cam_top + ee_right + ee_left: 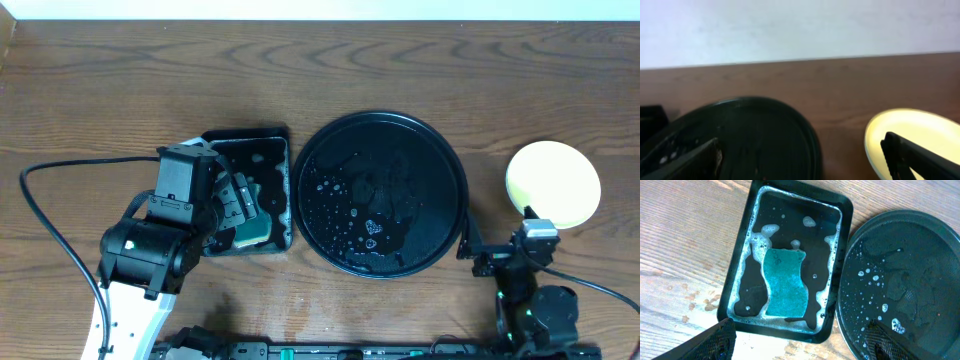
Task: Clean dirty plates on tray and stack at the side
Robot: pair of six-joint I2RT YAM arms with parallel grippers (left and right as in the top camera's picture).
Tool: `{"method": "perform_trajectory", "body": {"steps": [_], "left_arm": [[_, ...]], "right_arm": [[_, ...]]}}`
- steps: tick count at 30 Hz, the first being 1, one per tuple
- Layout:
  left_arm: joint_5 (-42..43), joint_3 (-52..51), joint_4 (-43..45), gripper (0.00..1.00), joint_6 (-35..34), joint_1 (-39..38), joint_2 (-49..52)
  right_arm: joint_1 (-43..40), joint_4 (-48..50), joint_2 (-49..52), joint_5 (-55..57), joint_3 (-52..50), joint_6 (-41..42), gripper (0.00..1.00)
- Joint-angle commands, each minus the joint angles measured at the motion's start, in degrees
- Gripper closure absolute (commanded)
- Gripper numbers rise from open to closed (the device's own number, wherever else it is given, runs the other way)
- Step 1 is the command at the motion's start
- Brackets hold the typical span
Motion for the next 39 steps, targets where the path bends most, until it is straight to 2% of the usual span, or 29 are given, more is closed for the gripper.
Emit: {"method": "perform_trajectory", "body": {"steps": [1,3,5,30,34,36,39], "left_arm": [[0.1,0.8,0.0,0.16,0.3,0.3,0.0],[0.1,0.8,0.0,0.16,0.3,0.3,0.0],[0.1,0.8,0.0,0.16,0.3,0.3,0.0],[-0.1,0.7,-0.1,0.16,0.4,0.3,-0.3],[-0.3,-1.7,0.0,0.16,0.4,0.3,-4.2],[-4.1,-3.4,0.4,0.16,0.3,0.7,-7.5],[-4.9,-8.0,7.6,0.16,0.3,3.5,-13.9]], "right_arm": [[-0.2,5.5,-0.4,0.6,-4.6,0.5,0.01],[-0.2,11.6,-0.4,0.6,-8.4,0.5,0.01],[-0.2,12.2,-0.4,0.6,-8.2,0.5,0.01],[-0.2,11.5,-0.3,0.8,-8.2,0.5,0.01],[-0.2,11.5,-0.3,0.8,-8.2,0.5,0.01],[-0.2,11.5,-0.3,0.8,-8.2,0.5,0.01],[-0.2,11.5,-0.3,0.8,-8.2,0.5,0.01]]}}
